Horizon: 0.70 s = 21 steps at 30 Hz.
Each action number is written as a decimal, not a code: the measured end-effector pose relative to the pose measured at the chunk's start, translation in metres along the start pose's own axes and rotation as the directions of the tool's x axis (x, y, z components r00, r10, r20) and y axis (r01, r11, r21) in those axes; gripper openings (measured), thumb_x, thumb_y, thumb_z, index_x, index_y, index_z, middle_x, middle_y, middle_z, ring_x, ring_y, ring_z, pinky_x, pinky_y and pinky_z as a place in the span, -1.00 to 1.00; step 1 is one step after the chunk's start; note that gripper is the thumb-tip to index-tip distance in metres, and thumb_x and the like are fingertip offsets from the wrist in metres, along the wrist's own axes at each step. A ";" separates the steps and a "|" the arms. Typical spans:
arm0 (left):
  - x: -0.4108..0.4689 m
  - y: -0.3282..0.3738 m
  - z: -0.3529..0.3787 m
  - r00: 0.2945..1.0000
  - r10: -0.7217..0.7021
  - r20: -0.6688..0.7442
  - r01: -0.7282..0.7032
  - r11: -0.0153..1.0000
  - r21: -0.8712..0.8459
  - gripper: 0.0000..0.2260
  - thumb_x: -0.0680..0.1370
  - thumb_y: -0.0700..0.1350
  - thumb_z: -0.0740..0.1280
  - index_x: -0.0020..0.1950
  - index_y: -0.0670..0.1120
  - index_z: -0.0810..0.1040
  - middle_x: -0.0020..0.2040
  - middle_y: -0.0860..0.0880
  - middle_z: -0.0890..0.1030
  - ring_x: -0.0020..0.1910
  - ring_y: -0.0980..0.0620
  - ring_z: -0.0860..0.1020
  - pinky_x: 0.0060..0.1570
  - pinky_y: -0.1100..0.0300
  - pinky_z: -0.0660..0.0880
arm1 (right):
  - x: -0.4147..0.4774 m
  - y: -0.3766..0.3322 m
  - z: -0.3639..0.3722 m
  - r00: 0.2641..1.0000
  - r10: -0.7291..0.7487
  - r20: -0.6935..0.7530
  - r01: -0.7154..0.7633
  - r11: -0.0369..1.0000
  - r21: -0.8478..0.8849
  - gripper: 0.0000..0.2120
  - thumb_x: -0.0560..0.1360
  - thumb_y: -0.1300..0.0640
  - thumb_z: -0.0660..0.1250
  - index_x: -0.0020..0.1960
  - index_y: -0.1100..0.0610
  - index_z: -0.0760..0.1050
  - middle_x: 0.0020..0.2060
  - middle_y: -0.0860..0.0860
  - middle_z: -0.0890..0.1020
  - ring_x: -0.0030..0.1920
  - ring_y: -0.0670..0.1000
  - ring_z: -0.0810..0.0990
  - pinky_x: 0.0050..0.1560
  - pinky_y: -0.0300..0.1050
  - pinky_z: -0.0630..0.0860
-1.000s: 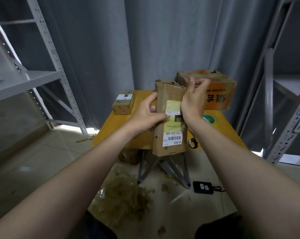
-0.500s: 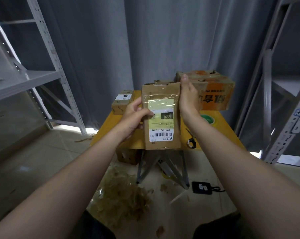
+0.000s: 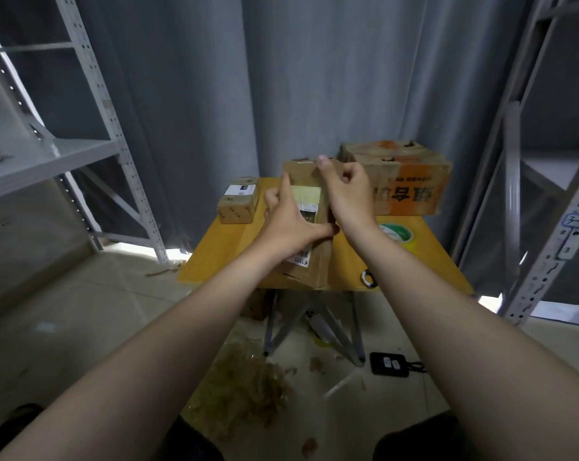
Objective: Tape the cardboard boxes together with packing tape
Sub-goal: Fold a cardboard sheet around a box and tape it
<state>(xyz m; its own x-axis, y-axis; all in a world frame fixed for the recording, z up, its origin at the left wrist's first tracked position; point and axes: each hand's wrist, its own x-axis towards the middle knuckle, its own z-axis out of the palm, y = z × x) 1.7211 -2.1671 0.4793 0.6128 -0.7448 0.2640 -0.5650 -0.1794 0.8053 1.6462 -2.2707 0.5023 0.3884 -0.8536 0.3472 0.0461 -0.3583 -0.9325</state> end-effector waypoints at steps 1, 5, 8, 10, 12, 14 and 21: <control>0.000 -0.001 0.001 1.000 -0.009 -0.004 0.009 1.000 -0.006 0.25 0.32 0.07 0.65 0.71 -0.01 -0.19 0.43 0.01 0.12 0.44 0.04 0.28 0.31 0.27 0.27 | 0.001 -0.002 0.000 1.000 0.008 -0.008 -0.008 1.000 -0.022 -0.53 0.61 -0.35 0.20 0.04 0.06 0.53 -0.08 -0.05 0.66 -0.09 -0.07 0.62 -0.09 -0.07 0.45; -0.005 0.001 0.006 0.999 0.000 0.053 -0.001 1.000 0.015 0.22 0.34 0.06 0.64 0.71 -0.02 -0.18 0.41 0.02 0.12 0.22 0.18 0.20 0.16 0.41 0.27 | 0.002 -0.010 -0.001 0.995 -0.004 -0.099 -0.007 0.994 -0.112 -0.42 0.68 -0.33 -0.09 0.14 0.04 0.55 -0.01 -0.10 0.57 0.02 -0.01 0.50 0.05 -0.04 0.33; -0.007 0.006 0.009 0.998 0.026 0.063 -0.026 1.000 -0.002 0.19 0.36 0.05 0.61 0.71 -0.02 -0.17 0.47 -0.02 0.11 0.08 0.25 0.31 -0.25 0.68 0.29 | 0.004 -0.010 -0.003 0.983 -0.059 -0.173 0.033 0.989 -0.145 -0.46 0.71 -0.24 -0.05 0.00 0.07 0.56 -0.09 0.00 0.63 -0.04 0.06 0.57 -0.06 -0.06 0.33; -0.006 0.007 0.009 0.996 0.050 0.072 -0.050 0.999 -0.004 0.16 0.37 0.05 0.61 0.71 -0.01 -0.13 0.42 0.03 0.14 0.18 0.26 0.33 -0.22 0.70 0.28 | 0.007 -0.010 -0.007 0.974 -0.094 -0.204 0.059 0.983 -0.172 -0.54 0.74 -0.11 -0.02 -0.16 0.05 0.48 -0.18 0.04 0.60 -0.10 0.10 0.58 -0.16 -0.09 0.27; -0.006 0.007 0.007 0.995 0.064 0.071 -0.063 0.998 -0.021 0.15 0.38 0.03 0.63 0.71 -0.02 -0.10 0.41 0.01 0.18 0.18 0.32 0.36 -0.16 0.71 0.26 | 0.008 -0.008 -0.011 0.967 -0.125 -0.224 0.087 0.981 -0.172 -0.56 0.76 -0.02 -0.01 -0.25 0.01 0.39 -0.27 0.00 0.54 -0.20 0.03 0.54 -0.24 -0.10 0.24; -0.005 0.006 0.005 0.995 0.073 0.070 -0.071 0.997 -0.032 0.16 0.37 0.02 0.64 0.71 -0.04 -0.11 0.48 -0.04 0.18 0.27 0.24 0.25 -0.16 0.78 0.15 | 0.008 -0.008 -0.013 0.961 -0.151 -0.233 0.119 0.982 -0.147 -0.54 0.76 0.03 0.01 -0.31 -0.03 0.33 -0.38 -0.08 0.48 -0.35 -0.14 0.47 -0.35 -0.22 0.28; -0.013 0.004 -0.003 0.985 0.091 0.147 -0.040 0.947 -0.318 0.01 0.38 -0.15 0.63 0.65 0.05 0.06 0.49 -0.10 0.39 0.27 0.01 0.62 0.15 0.20 0.62 | 0.004 -0.008 -0.012 0.991 -0.036 -0.130 0.037 0.999 0.003 -0.47 0.74 -0.03 0.13 -0.29 0.23 0.53 -0.39 0.05 0.59 -0.44 -0.18 0.47 -0.34 -0.22 0.34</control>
<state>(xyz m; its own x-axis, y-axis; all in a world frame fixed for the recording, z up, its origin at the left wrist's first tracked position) 1.7127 -2.1565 0.4809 0.4711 -0.8444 0.2550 -0.3835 0.0642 0.9213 1.6361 -2.2762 0.5130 0.2631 -0.8820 0.3909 0.0634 -0.3885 -0.9193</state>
